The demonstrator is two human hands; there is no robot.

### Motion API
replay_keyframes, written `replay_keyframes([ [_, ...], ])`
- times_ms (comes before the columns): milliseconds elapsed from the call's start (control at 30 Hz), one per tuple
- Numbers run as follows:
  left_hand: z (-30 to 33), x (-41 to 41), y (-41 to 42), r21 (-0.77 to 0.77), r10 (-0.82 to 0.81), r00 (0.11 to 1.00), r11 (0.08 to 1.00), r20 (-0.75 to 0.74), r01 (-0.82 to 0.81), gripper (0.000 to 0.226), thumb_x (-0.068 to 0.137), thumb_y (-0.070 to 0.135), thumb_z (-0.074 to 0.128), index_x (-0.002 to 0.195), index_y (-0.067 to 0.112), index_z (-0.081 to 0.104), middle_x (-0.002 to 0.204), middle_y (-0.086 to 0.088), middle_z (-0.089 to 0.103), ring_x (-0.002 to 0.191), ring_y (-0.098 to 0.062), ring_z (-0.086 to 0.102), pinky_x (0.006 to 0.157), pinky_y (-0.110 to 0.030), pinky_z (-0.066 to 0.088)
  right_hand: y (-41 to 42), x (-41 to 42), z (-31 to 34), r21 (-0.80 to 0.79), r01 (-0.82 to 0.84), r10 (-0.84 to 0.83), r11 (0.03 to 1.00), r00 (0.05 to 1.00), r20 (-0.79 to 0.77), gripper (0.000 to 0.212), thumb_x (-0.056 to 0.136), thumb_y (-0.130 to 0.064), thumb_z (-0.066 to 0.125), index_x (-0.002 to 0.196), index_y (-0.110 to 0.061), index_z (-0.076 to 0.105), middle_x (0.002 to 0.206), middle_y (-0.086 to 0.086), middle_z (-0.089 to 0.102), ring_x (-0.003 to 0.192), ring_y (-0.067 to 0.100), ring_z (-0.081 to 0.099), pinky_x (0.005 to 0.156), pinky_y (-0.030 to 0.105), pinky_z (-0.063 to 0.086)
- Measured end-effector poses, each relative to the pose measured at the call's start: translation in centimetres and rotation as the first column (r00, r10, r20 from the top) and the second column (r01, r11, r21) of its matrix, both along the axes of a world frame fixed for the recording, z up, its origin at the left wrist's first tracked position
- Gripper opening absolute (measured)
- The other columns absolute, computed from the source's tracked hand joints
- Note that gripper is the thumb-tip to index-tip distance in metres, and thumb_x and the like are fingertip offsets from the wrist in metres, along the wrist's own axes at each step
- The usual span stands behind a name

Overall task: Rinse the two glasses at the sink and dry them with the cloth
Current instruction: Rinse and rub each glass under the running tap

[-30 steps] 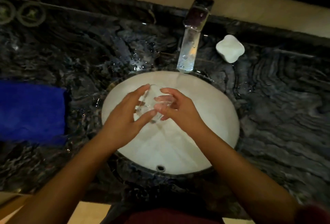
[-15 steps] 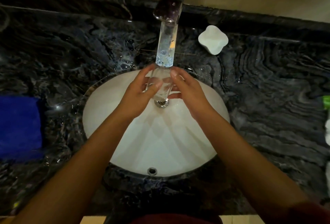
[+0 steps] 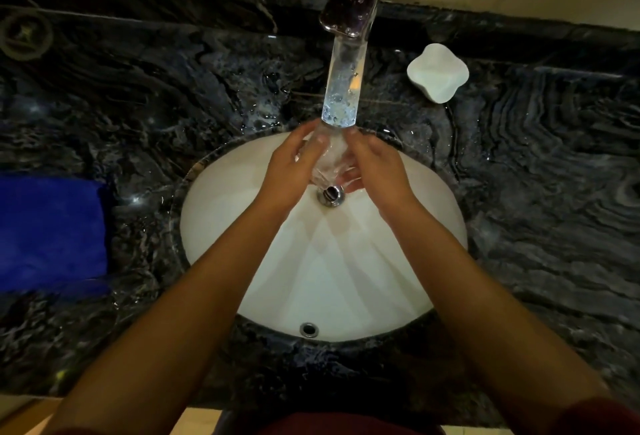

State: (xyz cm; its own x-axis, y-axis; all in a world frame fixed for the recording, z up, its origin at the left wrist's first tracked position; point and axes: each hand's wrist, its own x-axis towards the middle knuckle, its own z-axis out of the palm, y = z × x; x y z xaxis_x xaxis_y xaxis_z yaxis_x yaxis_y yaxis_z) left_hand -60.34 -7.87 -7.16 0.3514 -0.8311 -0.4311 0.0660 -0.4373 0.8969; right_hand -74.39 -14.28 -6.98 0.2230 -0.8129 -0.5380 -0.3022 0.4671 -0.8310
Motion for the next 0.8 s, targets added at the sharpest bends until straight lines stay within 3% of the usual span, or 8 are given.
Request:
replay_keyframes([
  [167,-0.1,-1.3,0.1,-0.051,-0.015,0.995,0.999,0.097,0.02,0.056,0.093,0.028,0.078,0.143,0.019,0.055,0.137,-0.003,0.067,0.125,-0.019,0.066,0.107,-0.046,0.054,-0.2,0.0,-0.3,0.112,0.051,-0.044,0.992,0.997,-0.064,0.064,0.09,-0.077,0.051,0.065,-0.019,0.063,0.058,0.001,0.066,0.041,0.009,0.05,0.044,0.025,0.037],
  [267,-0.2,-2.1,0.1,-0.093,0.051,0.981,0.995,0.186,-0.034,0.049,0.09,0.036,0.079,0.132,0.034,0.054,0.132,0.007,0.066,0.12,-0.008,0.064,0.101,-0.026,0.052,-0.2,-0.2,-0.1,0.26,0.045,-0.039,0.964,0.999,-0.029,0.068,0.091,-0.078,0.048,0.068,-0.017,0.065,0.057,0.002,0.064,0.04,0.012,0.049,0.041,0.025,0.037],
  [333,-0.1,-2.0,-0.1,-0.088,0.062,0.978,0.995,0.2,-0.046,0.033,0.091,0.043,0.071,0.121,0.043,0.055,0.12,0.016,0.067,0.108,0.001,0.064,0.089,-0.016,0.05,-0.4,-0.4,0.1,0.298,-0.004,0.02,0.955,0.999,-0.051,0.069,0.09,-0.079,0.047,0.076,-0.015,0.067,0.06,0.003,0.069,0.041,0.014,0.055,0.043,0.025,0.041],
  [433,-0.1,-1.5,-0.4,-0.055,0.086,0.992,0.995,0.093,-0.082,0.012,0.094,0.046,0.057,0.106,0.044,0.058,0.107,0.007,0.071,0.091,-0.013,0.068,0.073,-0.031,0.052,-0.7,-0.3,0.3,0.281,-0.052,0.082,0.958,0.992,-0.096,0.06,0.09,-0.071,0.049,0.107,-0.017,0.067,0.088,0.008,0.077,0.061,0.022,0.075,0.049,0.03,0.055],
  [500,-0.3,-1.5,-0.6,-0.026,0.099,0.995,0.995,0.026,-0.098,0.016,0.096,0.043,0.052,0.106,0.036,0.062,0.106,-0.003,0.074,0.084,-0.018,0.068,0.068,-0.032,0.049,-0.7,0.1,0.4,0.325,-0.032,0.027,0.945,0.999,0.02,0.045,0.089,-0.058,0.054,0.113,-0.024,0.068,0.102,0.01,0.075,0.078,0.026,0.078,0.056,0.034,0.06],
  [600,-0.4,-1.7,-1.2,0.097,0.09,0.996,0.991,-0.004,-0.089,0.017,0.103,0.04,0.05,0.11,0.032,0.063,0.106,-0.002,0.075,0.089,-0.022,0.072,0.068,-0.03,0.051,-0.5,1.1,0.3,0.341,-0.008,-0.024,0.94,0.996,0.089,0.04,0.089,-0.05,0.058,0.116,-0.023,0.069,0.105,0.008,0.075,0.079,0.021,0.075,0.059,0.033,0.058],
  [700,-0.7,-1.2,-1.7,0.101,0.032,0.986,0.994,0.164,-0.049,0.015,0.108,0.034,0.047,0.112,0.026,0.059,0.103,0.002,0.072,0.093,-0.021,0.07,0.072,-0.033,0.052,-0.6,1.6,-0.4,0.283,-0.004,0.014,0.959,0.999,-0.032,0.042,0.096,-0.053,0.055,0.119,-0.019,0.063,0.099,0.009,0.072,0.067,0.017,0.066,0.048,0.023,0.046],
  [800,-0.7,-0.6,-1.3,-0.052,-0.07,0.879,0.993,0.472,0.107,0.02,0.105,0.027,0.057,0.113,0.01,0.064,0.102,0.001,0.064,0.092,-0.017,0.062,0.08,-0.035,0.051,-0.8,1.8,-0.6,0.358,-0.029,0.038,0.933,0.999,-0.019,0.047,0.093,-0.059,0.055,0.107,-0.016,0.069,0.084,0.007,0.07,0.044,0.014,0.055,0.039,0.02,0.039],
])
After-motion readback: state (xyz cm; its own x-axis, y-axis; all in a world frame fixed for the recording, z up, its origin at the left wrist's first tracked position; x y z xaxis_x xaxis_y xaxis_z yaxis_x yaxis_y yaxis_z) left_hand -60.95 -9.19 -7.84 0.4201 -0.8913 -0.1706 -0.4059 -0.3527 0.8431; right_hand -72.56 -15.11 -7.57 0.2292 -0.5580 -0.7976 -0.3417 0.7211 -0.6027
